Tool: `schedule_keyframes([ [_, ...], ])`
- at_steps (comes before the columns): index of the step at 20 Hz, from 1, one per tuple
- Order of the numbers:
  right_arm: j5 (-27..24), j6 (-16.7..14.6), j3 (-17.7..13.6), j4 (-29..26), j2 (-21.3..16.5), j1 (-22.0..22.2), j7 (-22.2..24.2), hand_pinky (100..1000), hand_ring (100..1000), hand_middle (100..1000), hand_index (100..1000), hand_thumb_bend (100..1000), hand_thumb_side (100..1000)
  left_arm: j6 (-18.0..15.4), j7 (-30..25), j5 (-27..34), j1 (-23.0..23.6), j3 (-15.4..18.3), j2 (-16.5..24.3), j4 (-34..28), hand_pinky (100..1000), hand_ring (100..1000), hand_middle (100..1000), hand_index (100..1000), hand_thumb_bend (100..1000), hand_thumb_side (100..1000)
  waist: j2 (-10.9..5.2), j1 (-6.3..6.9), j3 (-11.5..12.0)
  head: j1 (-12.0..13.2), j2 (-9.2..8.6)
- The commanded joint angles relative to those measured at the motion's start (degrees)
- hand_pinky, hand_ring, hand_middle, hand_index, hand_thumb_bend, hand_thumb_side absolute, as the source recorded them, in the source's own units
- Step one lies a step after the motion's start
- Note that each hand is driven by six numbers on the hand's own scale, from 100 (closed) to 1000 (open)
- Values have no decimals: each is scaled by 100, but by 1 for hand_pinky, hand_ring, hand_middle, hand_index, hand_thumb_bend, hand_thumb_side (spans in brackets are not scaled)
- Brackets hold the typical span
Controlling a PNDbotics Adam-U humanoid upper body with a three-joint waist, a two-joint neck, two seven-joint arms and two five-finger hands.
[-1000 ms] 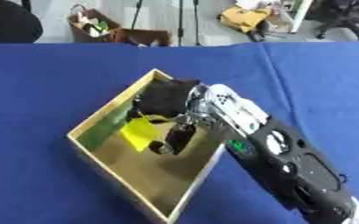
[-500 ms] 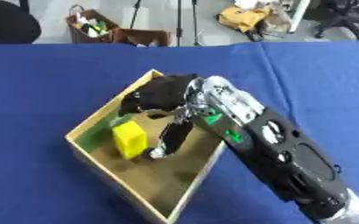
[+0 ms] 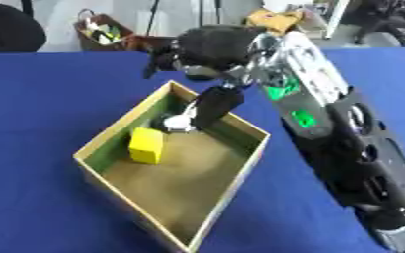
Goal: Pick up objects on the table and place them in the box.
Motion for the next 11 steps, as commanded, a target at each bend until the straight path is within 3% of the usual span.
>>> schedule_keyframes([
  [1,-1130,821,-359,-343,-432,41,-1244,710,734,742,863,113,845,9,-38,17,-22,-29,68,-104,419,509,563,712,100,753,-140,43,-45,142,63],
  [4,-2262,1272,-665,-595,-686,316,-2298,697,714,734,875,100,730,26,-77,42,24,-53,52,-104,419,508,563,711,100,753,-189,112,-163,361,125],
  [6,-2826,1445,-870,-827,-872,521,-2962,693,711,732,874,100,730,10,-118,50,27,-76,60,-104,419,508,563,711,100,750,-204,155,-233,484,163],
  [7,-3046,1495,-976,-954,-989,641,-3296,692,712,733,876,100,741,-1,-133,54,24,-81,65,-104,419,508,563,711,100,749,-206,172,-267,536,174],
  [11,-3638,1481,-1340,-1471,-1498,1252,-4526,702,726,747,893,100,924,-13,-155,56,32,-75,69,-104,418,507,563,711,100,750,-187,219,-384,668,185],
])
